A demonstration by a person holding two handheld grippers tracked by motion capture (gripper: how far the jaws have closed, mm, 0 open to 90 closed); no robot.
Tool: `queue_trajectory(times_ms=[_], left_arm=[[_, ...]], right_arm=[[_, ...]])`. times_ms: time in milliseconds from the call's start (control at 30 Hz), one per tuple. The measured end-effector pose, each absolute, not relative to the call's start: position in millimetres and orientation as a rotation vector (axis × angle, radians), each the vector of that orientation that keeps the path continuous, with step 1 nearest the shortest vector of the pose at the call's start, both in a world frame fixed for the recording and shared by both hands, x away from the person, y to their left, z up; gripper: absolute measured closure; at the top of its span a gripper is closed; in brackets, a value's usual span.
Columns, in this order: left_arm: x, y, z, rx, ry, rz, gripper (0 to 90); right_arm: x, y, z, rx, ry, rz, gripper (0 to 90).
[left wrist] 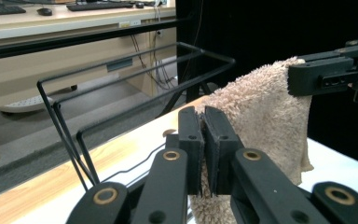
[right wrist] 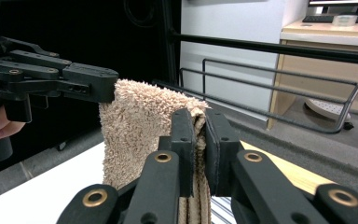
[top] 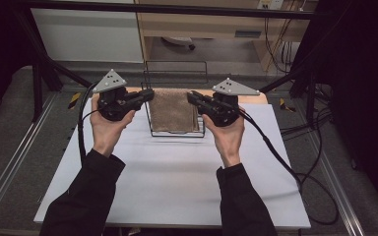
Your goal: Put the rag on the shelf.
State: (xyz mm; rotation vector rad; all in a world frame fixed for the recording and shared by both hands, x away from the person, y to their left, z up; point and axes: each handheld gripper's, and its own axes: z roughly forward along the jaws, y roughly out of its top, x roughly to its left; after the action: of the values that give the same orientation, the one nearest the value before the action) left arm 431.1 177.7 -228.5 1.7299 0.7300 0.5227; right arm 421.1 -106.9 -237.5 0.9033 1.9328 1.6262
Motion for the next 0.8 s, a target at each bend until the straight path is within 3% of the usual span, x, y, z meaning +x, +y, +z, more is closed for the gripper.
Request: queue_trajectory(times_ms=[800], left_arm=[[454.2, 170.7, -190.6, 1.686, 0.712, 0.552, 86.2]], right_arm=[[440.2, -109.9, -194.3, 0.887, 1.858, 1.614, 83.5]])
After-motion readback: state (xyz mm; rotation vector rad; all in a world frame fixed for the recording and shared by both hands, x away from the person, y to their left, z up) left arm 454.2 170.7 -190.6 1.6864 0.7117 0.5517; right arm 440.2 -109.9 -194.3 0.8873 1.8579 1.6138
